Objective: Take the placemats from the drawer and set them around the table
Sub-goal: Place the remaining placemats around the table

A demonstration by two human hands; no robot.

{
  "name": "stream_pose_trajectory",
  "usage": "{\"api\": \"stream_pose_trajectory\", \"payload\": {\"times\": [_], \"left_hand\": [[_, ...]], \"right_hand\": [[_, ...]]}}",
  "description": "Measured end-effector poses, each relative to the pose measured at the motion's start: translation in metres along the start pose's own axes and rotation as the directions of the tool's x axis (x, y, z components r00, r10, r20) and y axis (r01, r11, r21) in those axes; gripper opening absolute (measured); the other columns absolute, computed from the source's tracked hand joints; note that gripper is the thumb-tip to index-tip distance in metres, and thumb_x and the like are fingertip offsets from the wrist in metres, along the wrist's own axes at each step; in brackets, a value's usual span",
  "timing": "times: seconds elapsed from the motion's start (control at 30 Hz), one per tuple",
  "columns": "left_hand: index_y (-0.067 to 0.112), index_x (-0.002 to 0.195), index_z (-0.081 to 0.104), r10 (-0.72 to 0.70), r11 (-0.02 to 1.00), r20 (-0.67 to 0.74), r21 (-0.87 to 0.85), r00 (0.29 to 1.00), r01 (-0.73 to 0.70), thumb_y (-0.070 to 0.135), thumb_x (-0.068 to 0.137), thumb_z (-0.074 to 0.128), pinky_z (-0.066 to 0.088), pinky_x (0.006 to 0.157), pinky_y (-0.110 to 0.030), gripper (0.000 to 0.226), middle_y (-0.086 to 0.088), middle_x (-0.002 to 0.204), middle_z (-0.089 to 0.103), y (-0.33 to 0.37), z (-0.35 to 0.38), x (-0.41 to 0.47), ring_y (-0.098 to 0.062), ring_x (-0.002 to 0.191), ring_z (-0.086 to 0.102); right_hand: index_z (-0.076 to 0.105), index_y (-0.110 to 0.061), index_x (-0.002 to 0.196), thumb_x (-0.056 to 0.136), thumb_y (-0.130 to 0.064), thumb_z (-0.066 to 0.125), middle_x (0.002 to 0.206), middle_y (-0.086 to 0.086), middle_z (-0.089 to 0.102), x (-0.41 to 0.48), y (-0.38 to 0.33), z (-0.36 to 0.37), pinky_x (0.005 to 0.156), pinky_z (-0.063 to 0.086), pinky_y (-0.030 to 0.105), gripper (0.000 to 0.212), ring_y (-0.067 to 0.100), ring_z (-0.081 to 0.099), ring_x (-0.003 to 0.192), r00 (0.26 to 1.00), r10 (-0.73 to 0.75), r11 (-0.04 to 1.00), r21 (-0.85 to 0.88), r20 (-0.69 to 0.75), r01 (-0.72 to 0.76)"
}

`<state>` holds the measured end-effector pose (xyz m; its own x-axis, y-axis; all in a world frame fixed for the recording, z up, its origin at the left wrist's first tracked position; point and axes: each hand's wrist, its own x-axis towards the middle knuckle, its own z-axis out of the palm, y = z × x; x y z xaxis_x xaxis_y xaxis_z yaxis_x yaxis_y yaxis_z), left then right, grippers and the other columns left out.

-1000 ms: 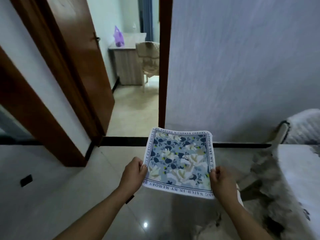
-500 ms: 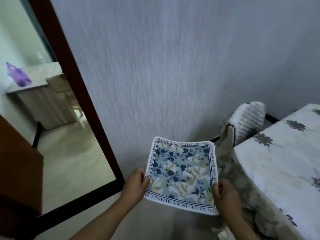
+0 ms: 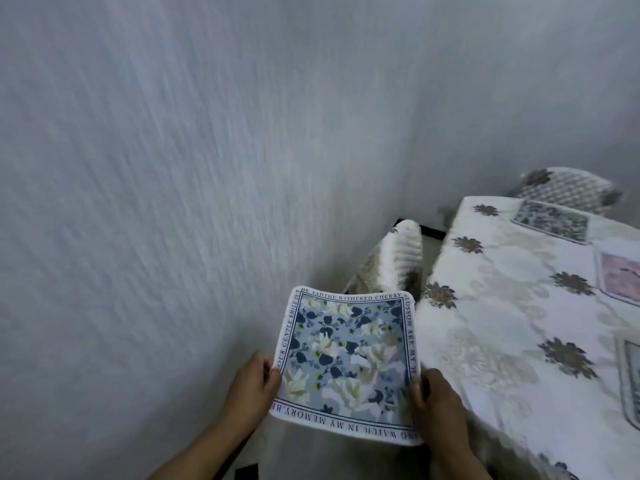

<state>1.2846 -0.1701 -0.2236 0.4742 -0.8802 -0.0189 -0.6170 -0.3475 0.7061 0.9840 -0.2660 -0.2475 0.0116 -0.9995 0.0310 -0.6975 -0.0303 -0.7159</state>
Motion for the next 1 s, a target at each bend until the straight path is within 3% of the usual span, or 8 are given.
{"api": "stream_pose_trajectory", "payload": {"times": [0.13,0.23,0.37,0.5,0.6,0.7,0.87,1.0], "left_hand": [[0.02,0.073,0.048,0.151,0.989,0.129,-0.014,0.98,-0.15,0.022,0.09,0.057,0.047,0.056,-0.034,0.02,-0.001,0.067,0.06,0.025,0.007,0.101,-0.014,0.061,0.058],[0.022,0.073,0.047,0.266,0.964,0.228,-0.049,0.937,-0.262,0.022,0.092,0.057,0.048,0.055,-0.035,0.021,-0.002,0.069,0.062,0.061,0.025,0.166,-0.015,0.062,0.059],[0.024,0.077,0.047,0.432,0.894,0.393,-0.071,0.812,-0.442,0.025,0.094,0.054,0.038,0.05,-0.021,0.019,-0.001,0.069,0.06,0.123,0.076,0.242,-0.007,0.06,0.055],[0.023,0.08,0.049,0.531,0.809,0.508,-0.065,0.678,-0.584,0.031,0.094,0.053,0.038,0.054,-0.022,0.016,0.001,0.072,0.058,0.186,0.145,0.318,-0.005,0.063,0.053],[0.02,0.081,0.045,0.587,0.753,0.539,-0.09,0.603,-0.652,0.03,0.095,0.051,0.037,0.057,-0.027,0.018,0.0,0.074,0.055,0.233,0.198,0.372,-0.012,0.067,0.051],[0.026,0.078,0.038,0.624,0.683,0.578,-0.077,0.525,-0.726,0.03,0.097,0.047,0.033,0.054,-0.023,0.022,0.004,0.073,0.049,0.271,0.246,0.422,-0.007,0.063,0.044],[0.023,0.08,0.042,0.655,0.611,0.607,-0.074,0.451,-0.788,0.027,0.098,0.047,0.032,0.055,-0.029,0.019,0.001,0.075,0.051,0.326,0.317,0.491,-0.014,0.065,0.047],[0.016,0.086,0.042,0.636,0.543,0.694,-0.093,0.336,-0.835,0.021,0.097,0.048,0.04,0.06,-0.037,0.013,-0.005,0.08,0.051,0.352,0.383,0.531,-0.023,0.068,0.049]], "right_hand": [[0.04,-0.02,0.072,0.09,-0.025,0.06,0.062,0.003,0.051,0.034,-0.016,0.002,0.054,0.039,0.037,0.028,0.02,0.05,0.057,0.976,0.162,0.987,0.021,-0.143,-0.16],[0.042,-0.017,0.074,0.09,-0.025,0.059,0.063,0.006,0.052,0.054,-0.019,-0.003,0.053,0.038,0.036,0.025,0.023,0.051,0.058,0.917,0.297,0.955,0.09,-0.265,-0.283],[0.041,-0.016,0.072,0.09,-0.027,0.059,0.059,0.009,0.049,0.083,0.002,-0.012,0.053,0.038,0.033,0.027,0.024,0.048,0.057,0.786,0.475,0.88,0.201,-0.397,-0.43],[0.043,-0.015,0.071,0.087,-0.023,0.063,0.055,0.01,0.048,0.14,0.035,-0.015,0.056,0.042,0.032,0.027,0.022,0.049,0.054,0.621,0.596,0.799,0.305,-0.509,-0.518],[0.043,-0.015,0.071,0.088,-0.025,0.062,0.057,0.011,0.049,0.199,0.057,-0.02,0.056,0.04,0.029,0.028,0.021,0.05,0.055,0.566,0.664,0.745,0.363,-0.489,-0.56],[0.043,-0.013,0.071,0.089,-0.024,0.062,0.057,0.011,0.047,0.251,0.077,-0.021,0.055,0.039,0.025,0.028,0.02,0.048,0.054,0.527,0.7,0.711,0.402,-0.481,-0.577],[0.041,-0.01,0.074,0.092,-0.026,0.059,0.056,0.008,0.038,0.312,0.097,-0.019,0.051,0.035,0.026,0.03,0.017,0.042,0.049,0.513,0.73,0.682,0.427,-0.451,-0.594],[0.038,-0.012,0.072,0.093,-0.026,0.056,0.058,0.007,0.037,0.348,0.108,-0.001,0.052,0.034,0.029,0.031,0.016,0.04,0.051,0.4,0.802,0.592,0.497,-0.444,-0.635]]}}
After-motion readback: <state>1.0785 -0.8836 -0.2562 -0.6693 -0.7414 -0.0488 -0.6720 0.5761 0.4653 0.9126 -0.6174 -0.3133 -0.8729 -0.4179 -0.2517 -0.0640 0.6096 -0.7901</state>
